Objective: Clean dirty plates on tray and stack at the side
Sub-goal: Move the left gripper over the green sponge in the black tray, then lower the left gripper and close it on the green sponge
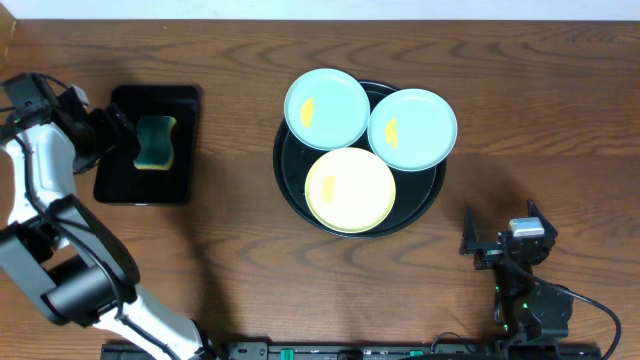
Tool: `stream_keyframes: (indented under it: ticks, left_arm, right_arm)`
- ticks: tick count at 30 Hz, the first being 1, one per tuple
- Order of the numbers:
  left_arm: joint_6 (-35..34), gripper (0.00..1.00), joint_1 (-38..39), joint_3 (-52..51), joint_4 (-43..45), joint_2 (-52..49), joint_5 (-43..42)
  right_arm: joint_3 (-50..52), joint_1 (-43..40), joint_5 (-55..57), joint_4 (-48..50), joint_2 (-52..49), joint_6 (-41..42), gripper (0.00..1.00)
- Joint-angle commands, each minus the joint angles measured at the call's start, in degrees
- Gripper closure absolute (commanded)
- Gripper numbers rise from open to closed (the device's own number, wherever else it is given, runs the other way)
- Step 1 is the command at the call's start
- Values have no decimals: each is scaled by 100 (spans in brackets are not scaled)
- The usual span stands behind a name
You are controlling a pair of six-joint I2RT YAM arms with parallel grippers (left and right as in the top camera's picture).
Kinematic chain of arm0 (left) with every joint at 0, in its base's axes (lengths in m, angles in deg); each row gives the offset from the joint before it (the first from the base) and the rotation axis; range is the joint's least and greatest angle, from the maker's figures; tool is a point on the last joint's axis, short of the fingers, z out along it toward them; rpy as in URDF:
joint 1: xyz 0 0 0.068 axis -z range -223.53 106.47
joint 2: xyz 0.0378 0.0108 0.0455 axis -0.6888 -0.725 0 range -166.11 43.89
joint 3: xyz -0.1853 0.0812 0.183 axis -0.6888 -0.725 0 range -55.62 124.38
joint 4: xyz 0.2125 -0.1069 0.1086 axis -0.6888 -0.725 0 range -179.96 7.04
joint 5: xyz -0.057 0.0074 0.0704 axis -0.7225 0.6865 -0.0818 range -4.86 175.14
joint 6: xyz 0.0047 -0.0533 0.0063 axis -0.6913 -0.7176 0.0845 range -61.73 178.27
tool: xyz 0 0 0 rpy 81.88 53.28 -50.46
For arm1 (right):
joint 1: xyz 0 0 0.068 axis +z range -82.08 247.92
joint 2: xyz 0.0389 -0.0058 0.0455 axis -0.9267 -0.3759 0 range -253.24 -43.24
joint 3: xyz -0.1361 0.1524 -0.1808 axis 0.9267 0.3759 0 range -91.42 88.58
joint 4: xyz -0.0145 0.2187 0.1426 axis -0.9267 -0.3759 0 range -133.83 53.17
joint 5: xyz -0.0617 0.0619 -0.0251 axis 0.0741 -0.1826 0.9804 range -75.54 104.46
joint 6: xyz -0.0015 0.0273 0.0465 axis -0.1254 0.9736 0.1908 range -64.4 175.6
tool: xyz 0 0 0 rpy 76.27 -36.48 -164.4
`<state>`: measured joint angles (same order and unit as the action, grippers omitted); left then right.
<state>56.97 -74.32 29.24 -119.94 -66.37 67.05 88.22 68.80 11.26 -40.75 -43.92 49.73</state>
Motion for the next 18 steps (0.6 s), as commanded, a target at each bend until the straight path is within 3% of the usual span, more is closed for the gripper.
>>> stream_keyframes:
  ticks: [1,5,9,18]
  left_arm:
    - [750,10,208,66,22,-203,-72]
    - [986,10,533,66,109,-293,501]
    - [986,10,962,111,107,-293,1788]
    - [938,9,1016,317,9,-295,1836]
  right_arm:
    - [4,-15,-9,-26,15,-22,1]
    - [4,-15,-9,-26,15,-20,1]
    - [4,-15,-9,-26,15,-20,1]
    - [4,-15,-9,-26,15,-20,1]
